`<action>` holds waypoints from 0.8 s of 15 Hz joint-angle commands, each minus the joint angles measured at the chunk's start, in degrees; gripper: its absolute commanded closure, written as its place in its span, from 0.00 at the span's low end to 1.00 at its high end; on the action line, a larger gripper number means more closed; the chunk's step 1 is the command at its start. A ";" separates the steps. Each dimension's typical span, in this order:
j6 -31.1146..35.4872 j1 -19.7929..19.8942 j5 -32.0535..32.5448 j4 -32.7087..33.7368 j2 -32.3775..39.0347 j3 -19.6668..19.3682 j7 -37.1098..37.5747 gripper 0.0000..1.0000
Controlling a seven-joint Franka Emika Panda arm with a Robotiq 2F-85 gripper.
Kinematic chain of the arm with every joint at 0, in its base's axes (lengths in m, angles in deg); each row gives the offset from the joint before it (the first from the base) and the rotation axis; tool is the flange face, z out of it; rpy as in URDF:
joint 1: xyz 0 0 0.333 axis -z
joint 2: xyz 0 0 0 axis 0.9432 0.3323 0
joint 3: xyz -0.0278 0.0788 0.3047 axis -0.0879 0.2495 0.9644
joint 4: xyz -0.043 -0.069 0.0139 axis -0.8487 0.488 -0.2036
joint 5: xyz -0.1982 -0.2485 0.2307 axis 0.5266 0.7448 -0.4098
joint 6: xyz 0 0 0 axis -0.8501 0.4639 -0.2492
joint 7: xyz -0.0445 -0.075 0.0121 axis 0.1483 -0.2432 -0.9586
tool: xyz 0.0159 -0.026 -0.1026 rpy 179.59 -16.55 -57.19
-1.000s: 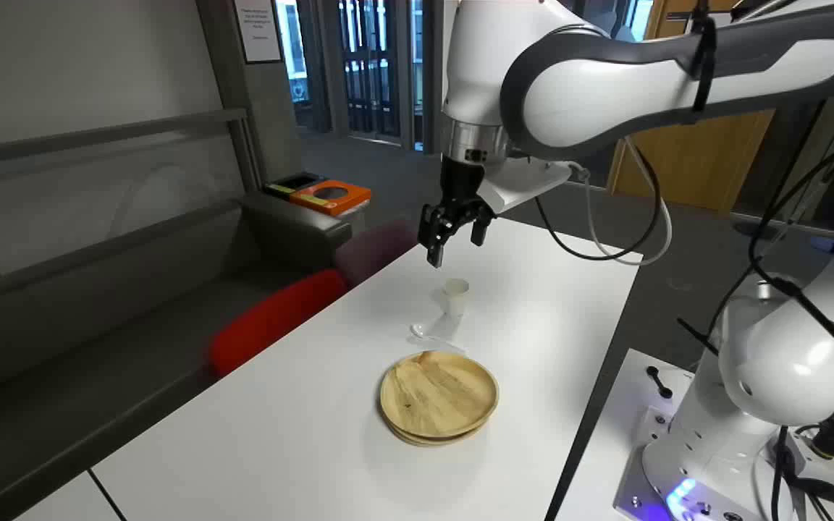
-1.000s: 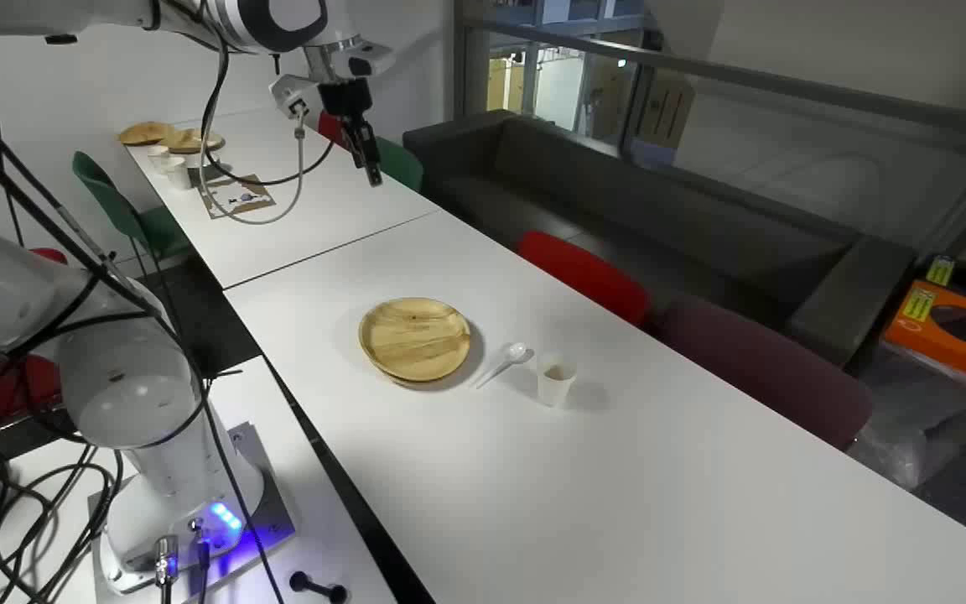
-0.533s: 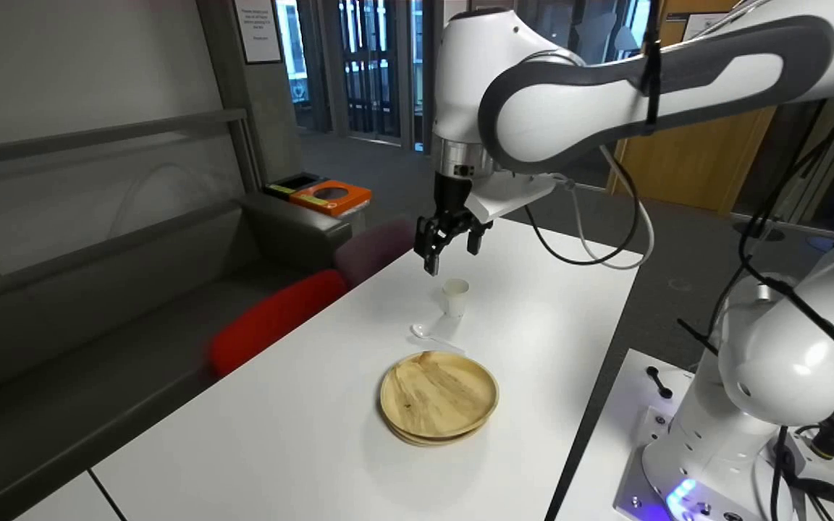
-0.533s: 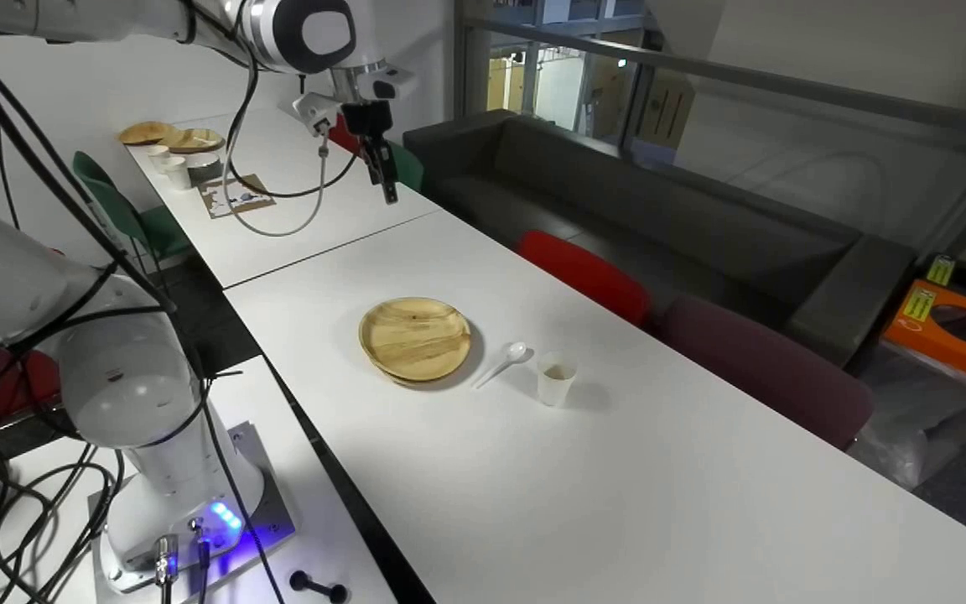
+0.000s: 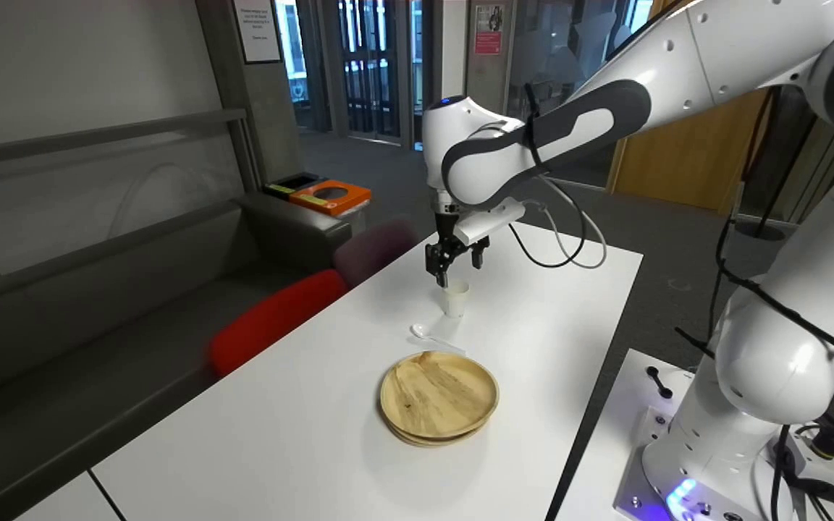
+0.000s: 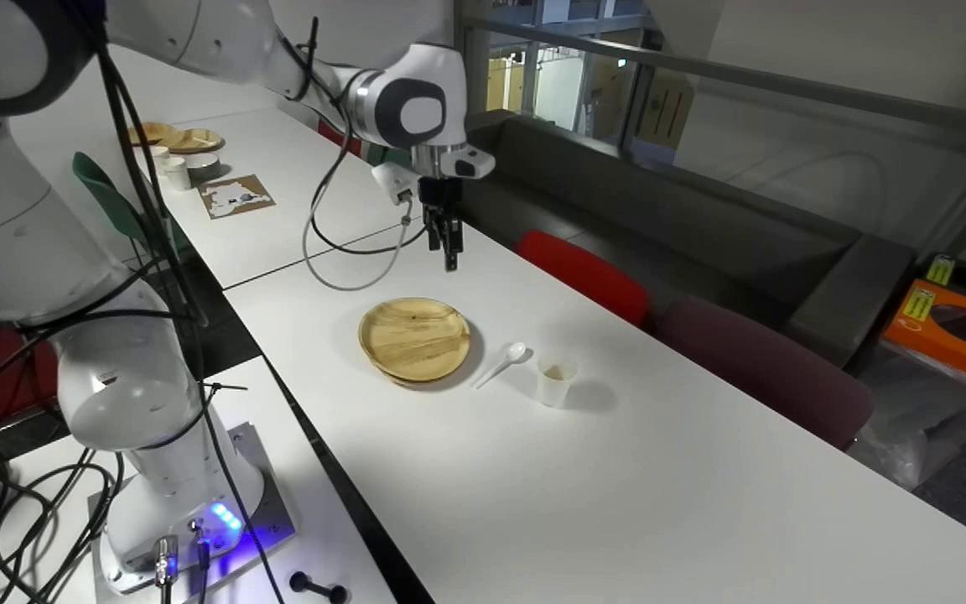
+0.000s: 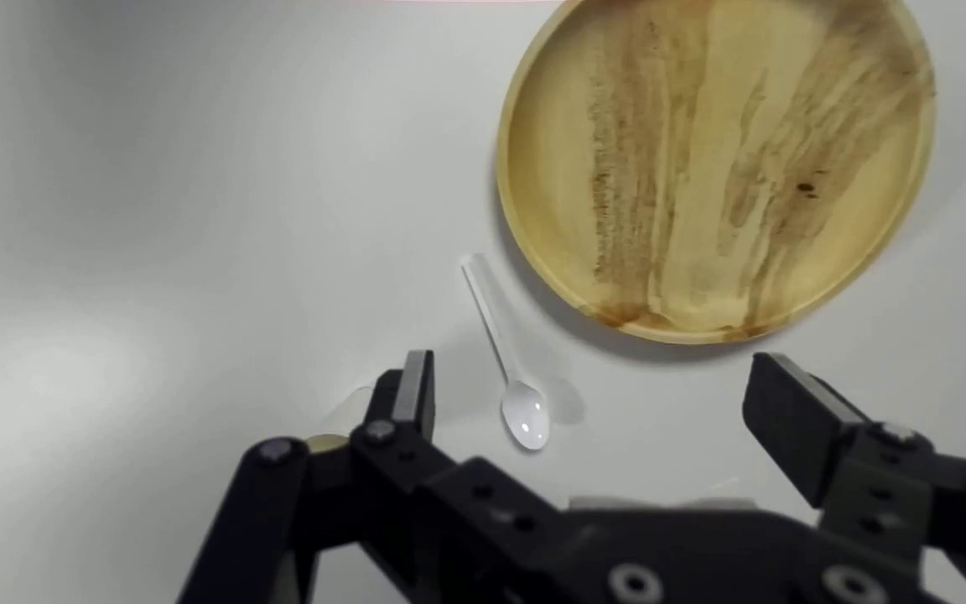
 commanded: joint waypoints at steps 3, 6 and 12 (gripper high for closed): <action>1.38 -0.71 1.29 1.73 5.10 -2.74 1.12 0.00; 1.40 -0.88 1.31 3.02 6.93 -2.99 1.40 0.00; 1.40 -0.91 1.32 3.21 6.78 -2.96 1.44 0.00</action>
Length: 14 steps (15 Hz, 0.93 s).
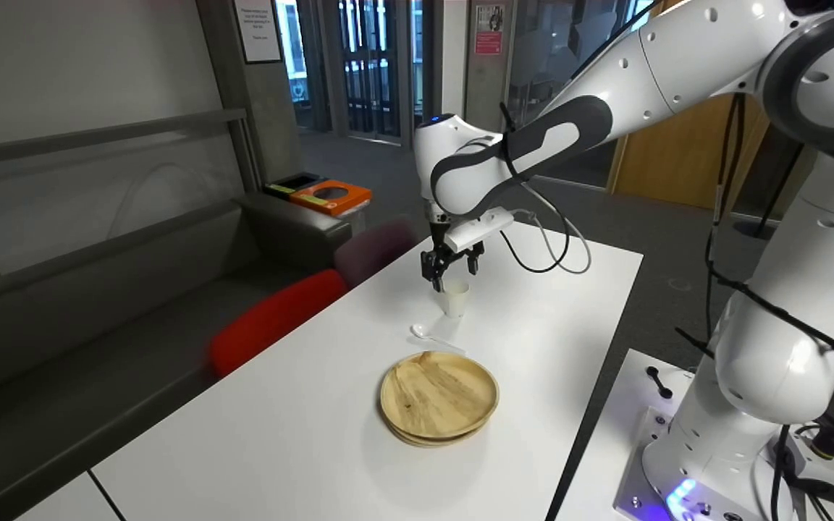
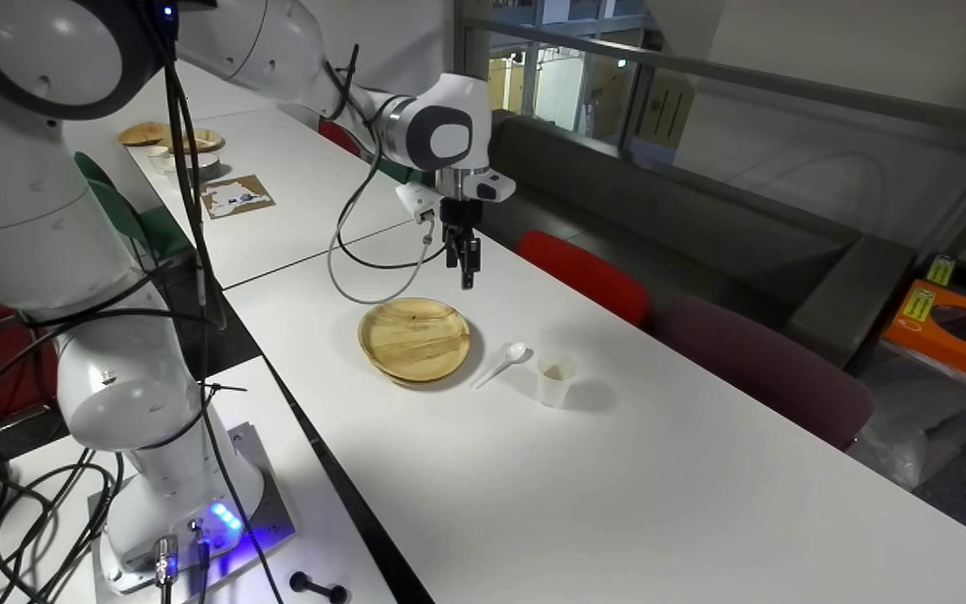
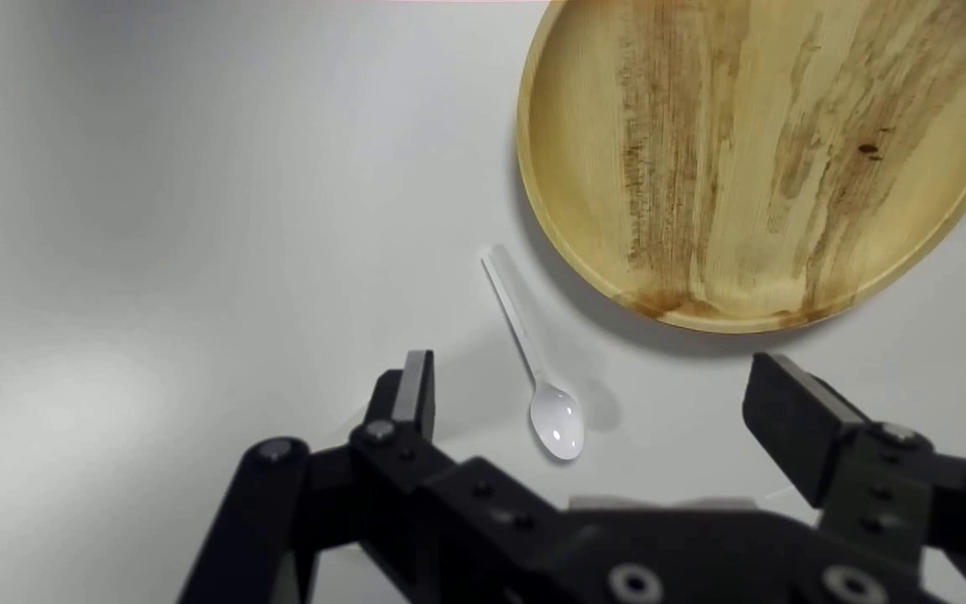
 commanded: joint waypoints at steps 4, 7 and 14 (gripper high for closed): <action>3.13 -1.46 4.05 -0.24 5.88 -1.35 -8.13 0.00; 8.81 -1.35 8.50 -0.24 13.00 -2.62 -10.83 0.00; 14.33 0.55 5.33 3.32 27.28 -3.26 -26.87 0.00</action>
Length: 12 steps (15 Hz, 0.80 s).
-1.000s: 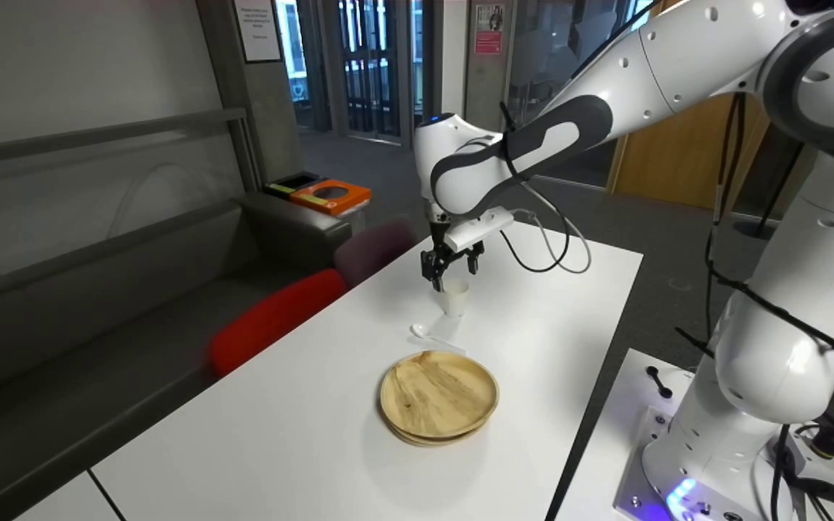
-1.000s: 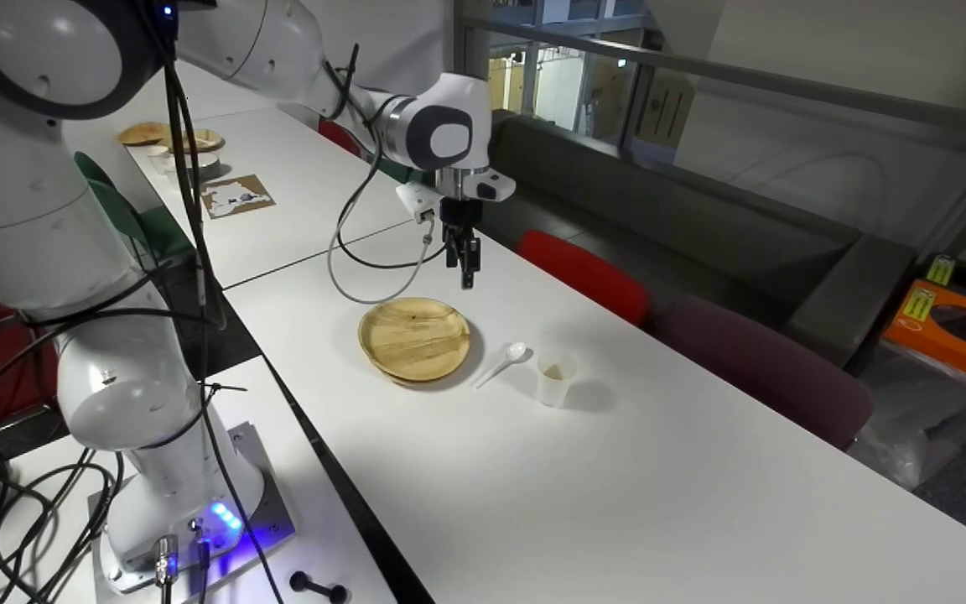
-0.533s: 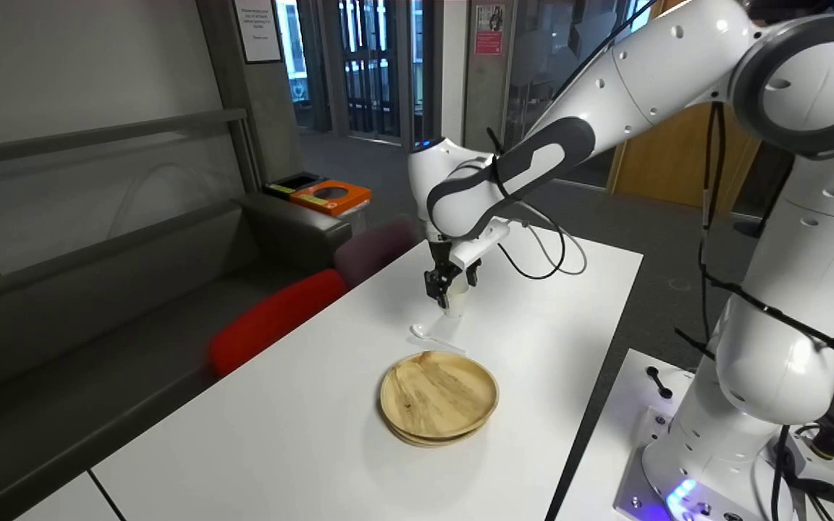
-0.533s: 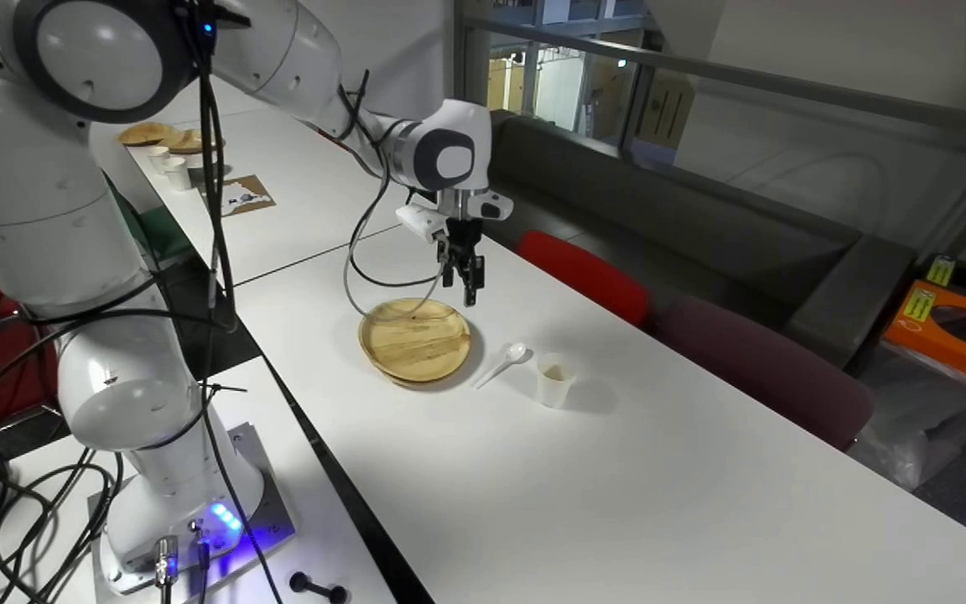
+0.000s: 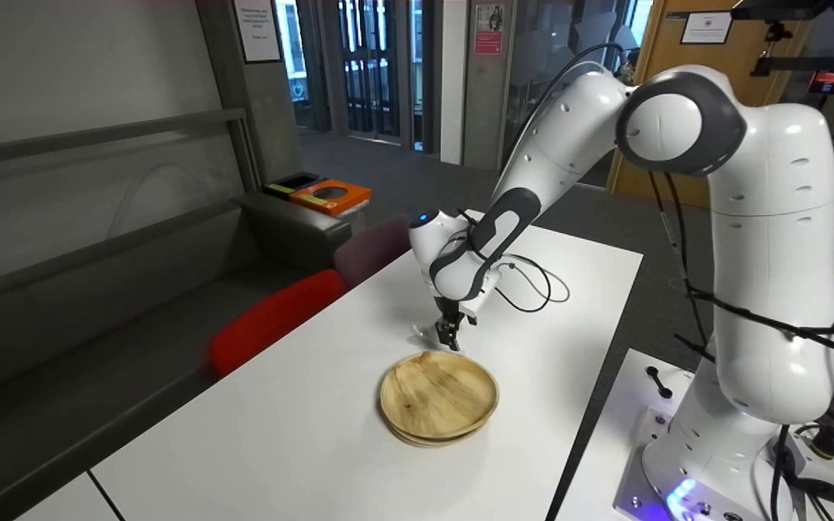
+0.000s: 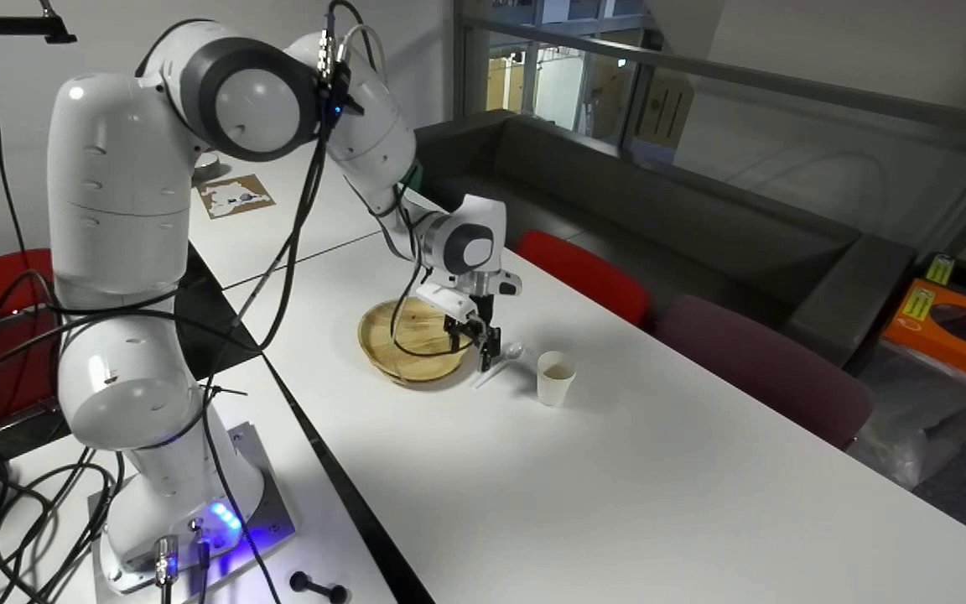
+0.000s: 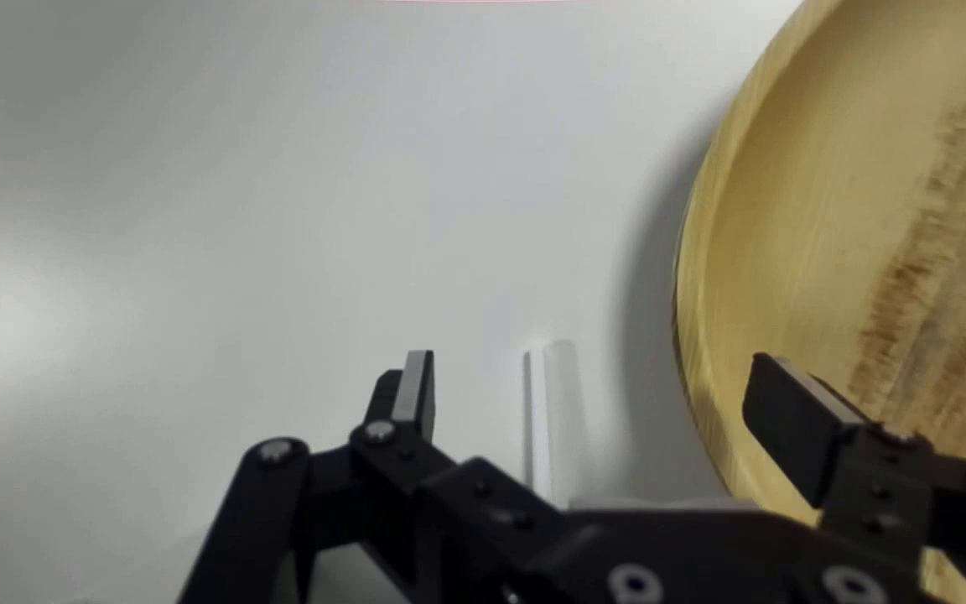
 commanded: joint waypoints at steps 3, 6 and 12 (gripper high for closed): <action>-3.40 1.79 -6.05 5.29 6.16 0.88 -18.88 0.00; -6.97 1.67 -6.20 7.88 7.33 0.23 -21.45 0.00; -10.40 0.85 -5.25 10.61 8.01 -0.21 -20.93 0.34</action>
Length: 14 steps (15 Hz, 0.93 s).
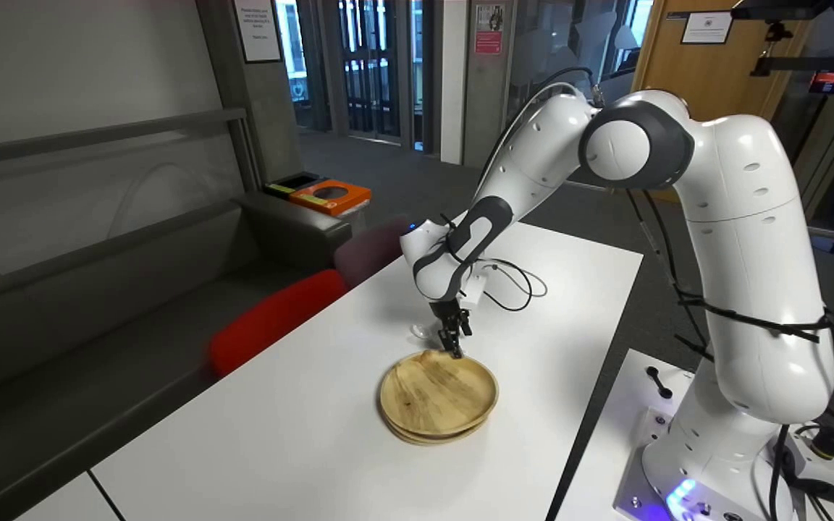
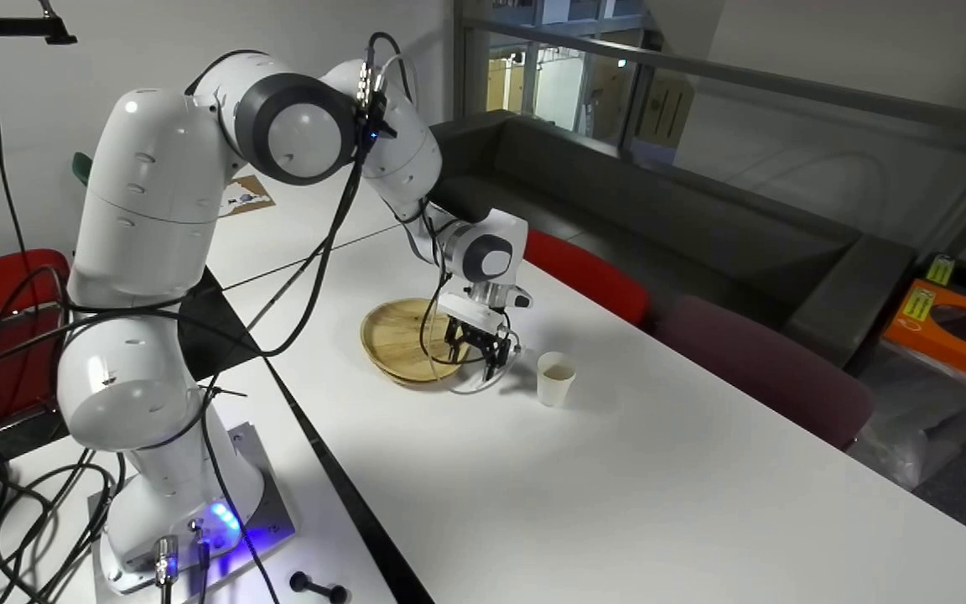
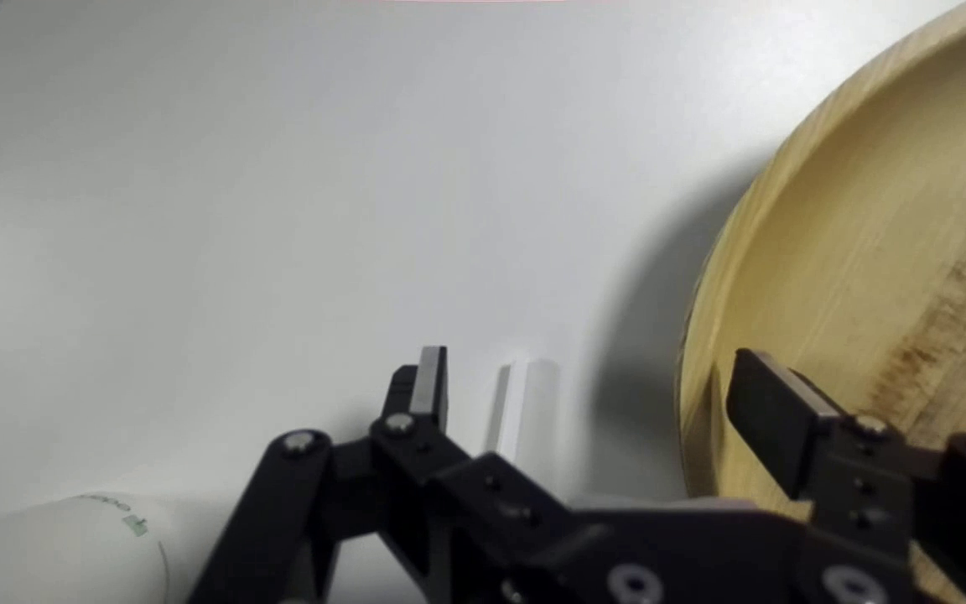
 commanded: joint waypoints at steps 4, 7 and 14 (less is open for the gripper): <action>-2.58 0.04 -0.35 2.02 0.05 -0.23 -1.63 0.60; -2.82 0.06 -0.45 2.17 0.11 -0.25 -1.54 0.84; -2.66 -0.11 -0.44 1.89 -0.58 -0.24 -1.03 0.98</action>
